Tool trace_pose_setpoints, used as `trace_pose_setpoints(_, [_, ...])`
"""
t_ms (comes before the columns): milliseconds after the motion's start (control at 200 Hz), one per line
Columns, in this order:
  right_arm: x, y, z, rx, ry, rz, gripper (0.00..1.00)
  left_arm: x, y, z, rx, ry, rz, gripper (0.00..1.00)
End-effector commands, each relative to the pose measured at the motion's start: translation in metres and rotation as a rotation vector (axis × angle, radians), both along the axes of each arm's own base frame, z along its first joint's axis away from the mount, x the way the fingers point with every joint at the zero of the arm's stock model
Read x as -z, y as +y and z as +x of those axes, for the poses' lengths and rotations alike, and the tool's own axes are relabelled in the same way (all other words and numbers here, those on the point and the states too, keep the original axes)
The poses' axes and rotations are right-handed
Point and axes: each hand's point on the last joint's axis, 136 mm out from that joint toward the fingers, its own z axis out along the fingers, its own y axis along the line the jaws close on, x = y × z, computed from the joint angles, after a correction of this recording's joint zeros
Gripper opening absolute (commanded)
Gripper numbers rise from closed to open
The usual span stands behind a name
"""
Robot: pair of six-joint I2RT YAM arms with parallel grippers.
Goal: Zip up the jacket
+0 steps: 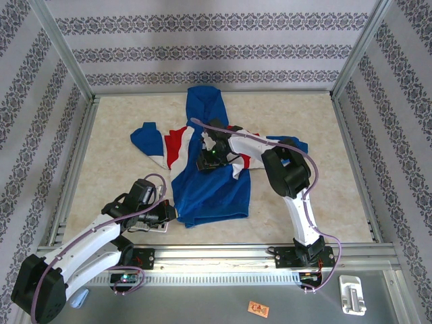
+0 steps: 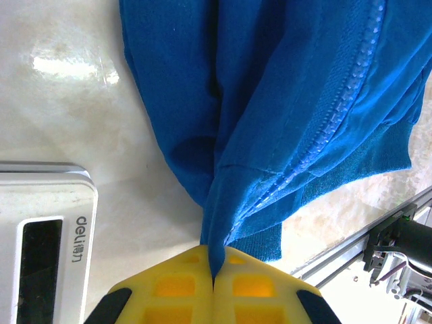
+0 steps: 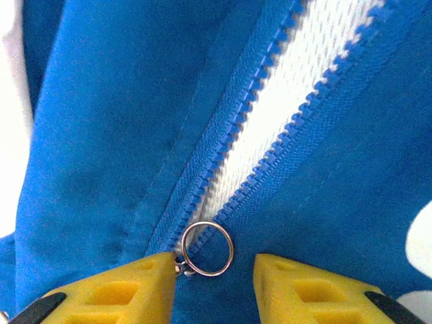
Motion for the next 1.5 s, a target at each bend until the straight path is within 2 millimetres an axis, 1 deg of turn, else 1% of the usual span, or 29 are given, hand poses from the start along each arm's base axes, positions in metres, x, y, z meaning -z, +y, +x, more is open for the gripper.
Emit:
trace_pose_setpoints(0, [0.027,0.009,-0.007,0.002,0.062,-0.004,0.38,0.004,0.005,-0.002,-0.007,0.004,0.021,0.00])
trace_pose_setpoints(120, [0.022,0.019,-0.007,-0.007,0.062,0.038,0.36,0.005,0.006,-0.002,-0.009,0.007,0.024,0.00])
trace_pose_setpoints(345, [-0.001,0.025,0.000,-0.017,0.010,0.073,0.24,0.006,0.006,-0.002,-0.005,0.009,0.027,0.00])
trace_pose_setpoints(495, [-0.017,0.026,0.002,-0.020,-0.019,0.085,0.22,0.006,0.006,-0.002,-0.005,0.008,0.028,0.00])
trace_pose_setpoints(610, [-0.022,0.028,0.003,-0.023,-0.029,0.094,0.22,0.007,0.006,-0.002,-0.007,0.010,0.030,0.00])
trace_pose_setpoints(749, [-0.017,0.032,0.005,-0.027,-0.022,0.089,0.22,0.008,0.006,-0.002,-0.004,0.013,0.029,0.00])
trace_pose_setpoints(899, [-0.001,0.031,0.005,-0.010,0.016,0.074,0.25,0.008,0.006,-0.003,-0.002,0.012,0.028,0.00])
trace_pose_setpoints(979, [-0.001,0.033,0.004,-0.002,0.026,0.096,0.25,0.007,0.006,-0.002,-0.003,0.010,0.027,0.00])
trace_pose_setpoints(1144, [-0.011,0.035,0.006,0.001,0.009,0.121,0.24,0.008,0.006,-0.002,-0.001,0.011,0.029,0.00])
trace_pose_setpoints(1274, [-0.005,0.030,0.006,0.005,0.024,0.108,0.24,0.007,0.005,-0.002,-0.001,0.010,0.028,0.00])
trace_pose_setpoints(1494, [0.003,0.032,-0.003,-0.004,0.059,0.106,0.23,0.007,0.005,-0.003,0.000,0.009,0.027,0.00])
